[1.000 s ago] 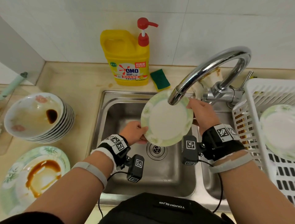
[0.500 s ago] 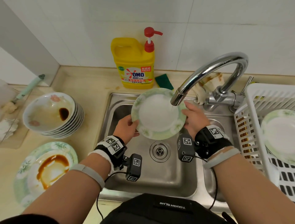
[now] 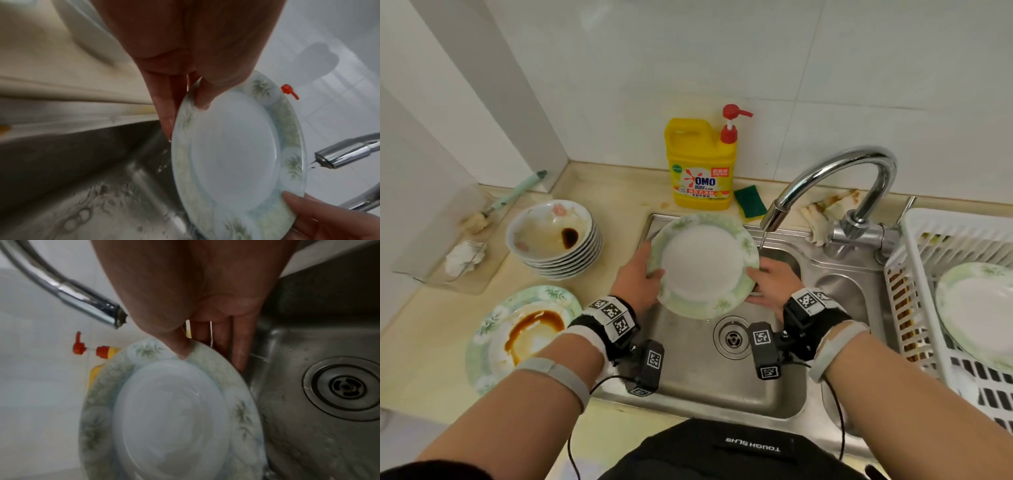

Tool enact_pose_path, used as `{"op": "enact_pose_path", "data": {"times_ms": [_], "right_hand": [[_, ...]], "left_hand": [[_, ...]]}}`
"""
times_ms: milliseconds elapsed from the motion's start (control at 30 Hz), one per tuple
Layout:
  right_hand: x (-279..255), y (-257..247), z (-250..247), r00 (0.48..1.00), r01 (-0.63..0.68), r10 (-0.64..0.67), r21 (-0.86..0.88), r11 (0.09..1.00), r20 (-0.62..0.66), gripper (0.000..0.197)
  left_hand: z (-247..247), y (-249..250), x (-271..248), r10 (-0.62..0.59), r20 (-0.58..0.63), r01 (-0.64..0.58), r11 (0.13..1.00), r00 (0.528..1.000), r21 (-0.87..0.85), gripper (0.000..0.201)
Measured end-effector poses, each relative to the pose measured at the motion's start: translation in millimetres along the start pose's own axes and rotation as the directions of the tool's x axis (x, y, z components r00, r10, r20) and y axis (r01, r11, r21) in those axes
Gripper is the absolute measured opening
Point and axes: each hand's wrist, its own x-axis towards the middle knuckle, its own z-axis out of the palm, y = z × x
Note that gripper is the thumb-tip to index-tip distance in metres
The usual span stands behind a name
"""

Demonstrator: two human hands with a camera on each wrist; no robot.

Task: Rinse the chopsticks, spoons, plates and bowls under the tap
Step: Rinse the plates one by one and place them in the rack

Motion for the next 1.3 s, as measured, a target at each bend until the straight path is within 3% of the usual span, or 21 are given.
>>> {"op": "enact_pose_path", "data": {"times_ms": [233,367,533,700,833,967,1033,1300], "right_hand": [[-37,-27,6,0.958,0.267,-0.287,-0.319,0.909,-0.015,0.02],[-52,-46,7,0.875,0.422,-0.482,-0.415,0.806,-0.049,0.02],[-62,-63,1,0.776,0.502,-0.625,-0.516,0.694,-0.085,0.016],[-78,-79,-5,0.66,0.578,-0.735,-0.519,0.63,-0.158,0.019],[-90,-76,-15,0.599,0.604,-0.775,-0.521,0.603,-0.203,0.019],[-97,-53,-29,0.665,0.489,-0.728,-0.638,0.595,-0.168,0.023],[-104,-46,-36,0.693,0.452,-0.692,-0.626,0.635,-0.202,0.013],[-133,-36,-62,0.672,0.37,-0.685,-0.674,0.639,-0.281,0.026]], "left_hand": [[-39,15,-21,0.211,-0.12,-0.2,0.975,0.97,0.101,0.025],[-60,32,-31,0.318,-0.172,-0.302,0.947,0.932,0.111,0.02],[-78,54,-38,0.416,-0.231,-0.408,0.909,0.88,0.081,0.02],[-84,67,-39,0.509,-0.24,-0.53,0.848,0.826,-0.027,0.028],[-76,75,-40,0.577,-0.196,-0.59,0.808,0.793,-0.009,0.034],[-61,81,-43,0.55,-0.062,-0.549,0.835,0.833,0.025,0.037],[-53,84,-45,0.568,-0.044,-0.569,0.822,0.822,-0.004,0.04],[-26,104,-42,0.67,0.035,-0.67,0.742,0.741,-0.03,0.035]]}}
